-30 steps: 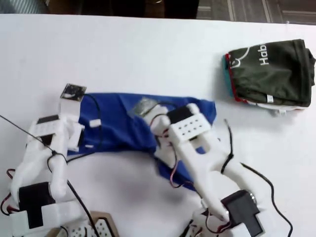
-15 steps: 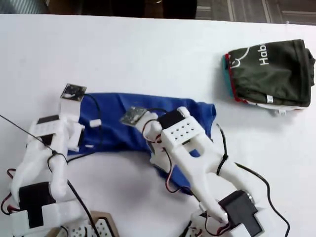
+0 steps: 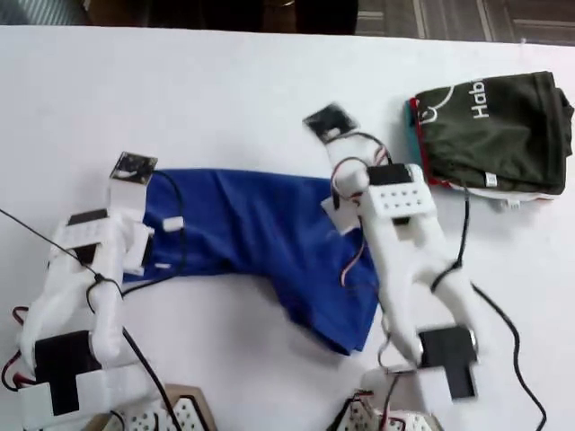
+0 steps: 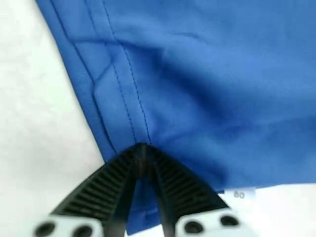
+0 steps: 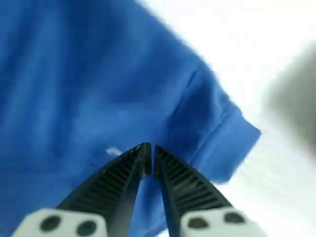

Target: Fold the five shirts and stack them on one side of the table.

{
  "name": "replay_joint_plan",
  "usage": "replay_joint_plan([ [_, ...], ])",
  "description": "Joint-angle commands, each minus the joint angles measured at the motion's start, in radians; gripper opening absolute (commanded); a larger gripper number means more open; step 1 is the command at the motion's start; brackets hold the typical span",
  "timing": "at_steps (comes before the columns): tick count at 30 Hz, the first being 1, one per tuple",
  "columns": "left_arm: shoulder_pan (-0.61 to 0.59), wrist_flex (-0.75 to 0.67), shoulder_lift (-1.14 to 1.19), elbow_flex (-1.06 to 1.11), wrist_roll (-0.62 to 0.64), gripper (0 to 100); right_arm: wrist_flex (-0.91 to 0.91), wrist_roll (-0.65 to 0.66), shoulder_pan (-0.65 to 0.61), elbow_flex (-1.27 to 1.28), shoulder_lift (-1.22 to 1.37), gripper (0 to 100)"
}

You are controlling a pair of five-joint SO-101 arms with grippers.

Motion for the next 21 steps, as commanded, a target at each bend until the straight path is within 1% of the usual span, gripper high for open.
replay_joint_plan([
  [1,0.012,-0.011,-0.003,-0.016,0.006,3,-0.062,-0.017,0.016,-0.055,0.131,1.9],
  [4,0.012,-0.011,-0.003,-0.016,0.006,3,-0.062,-0.017,0.028,-0.14,0.243,1.9],
  [10,0.012,-0.011,-0.003,-0.016,0.006,3,-0.044,-0.011,0.134,-0.39,0.432,1.9],
  [14,0.012,-0.011,-0.003,-0.015,0.006,3,0.051,-0.011,0.179,-0.568,0.545,1.9],
  [17,0.012,-0.011,-0.003,-0.015,0.006,3,0.15,-0.011,0.174,-0.672,0.598,1.9],
  [21,0.012,-0.011,-0.003,-0.015,0.006,3,0.288,-0.011,0.162,-0.769,0.568,1.9],
])
